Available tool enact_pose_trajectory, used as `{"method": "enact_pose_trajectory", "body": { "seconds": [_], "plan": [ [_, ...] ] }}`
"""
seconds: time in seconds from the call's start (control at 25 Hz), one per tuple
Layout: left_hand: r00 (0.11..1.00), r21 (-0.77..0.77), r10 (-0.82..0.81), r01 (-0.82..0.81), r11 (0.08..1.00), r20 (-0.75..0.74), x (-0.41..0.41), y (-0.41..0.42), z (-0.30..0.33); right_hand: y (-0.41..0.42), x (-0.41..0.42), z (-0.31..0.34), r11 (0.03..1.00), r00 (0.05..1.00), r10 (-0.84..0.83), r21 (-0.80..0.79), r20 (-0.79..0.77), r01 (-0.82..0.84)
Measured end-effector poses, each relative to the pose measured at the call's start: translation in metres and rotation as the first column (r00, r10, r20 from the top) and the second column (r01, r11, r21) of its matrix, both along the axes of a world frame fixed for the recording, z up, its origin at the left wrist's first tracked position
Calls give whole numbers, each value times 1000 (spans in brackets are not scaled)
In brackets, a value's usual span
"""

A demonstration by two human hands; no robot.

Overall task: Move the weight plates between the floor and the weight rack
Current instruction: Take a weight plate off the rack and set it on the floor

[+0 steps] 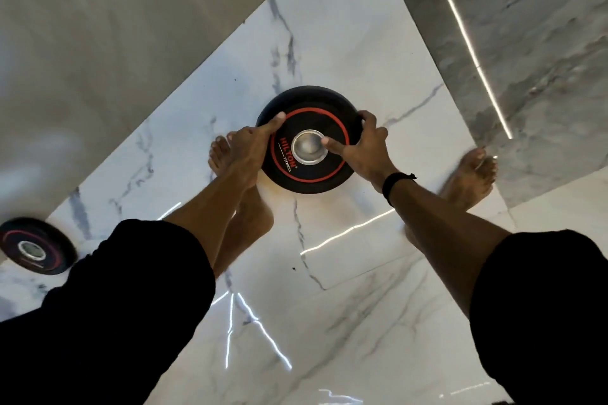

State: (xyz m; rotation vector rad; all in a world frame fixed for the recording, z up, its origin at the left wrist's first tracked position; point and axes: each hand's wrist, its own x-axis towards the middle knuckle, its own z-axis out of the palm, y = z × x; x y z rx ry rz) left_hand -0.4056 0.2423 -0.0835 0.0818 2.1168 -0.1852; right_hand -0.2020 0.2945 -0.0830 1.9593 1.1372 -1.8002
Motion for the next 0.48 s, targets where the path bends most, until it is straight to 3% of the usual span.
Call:
{"method": "enact_pose_trajectory", "body": {
  "seconds": [0.24,0.36,0.48],
  "plan": [
    [997,34,-58,56,998,57,3,25,25,10,8,-8,981,983,-180,-59,42,182],
    [988,86,62,-75,993,141,0,27,18,17,10,-16,943,954,-284,-155,92,295],
    [974,166,90,-125,978,206,1,27,9,17,11,-19,841,886,-461,-293,50,455]
  ]
}}
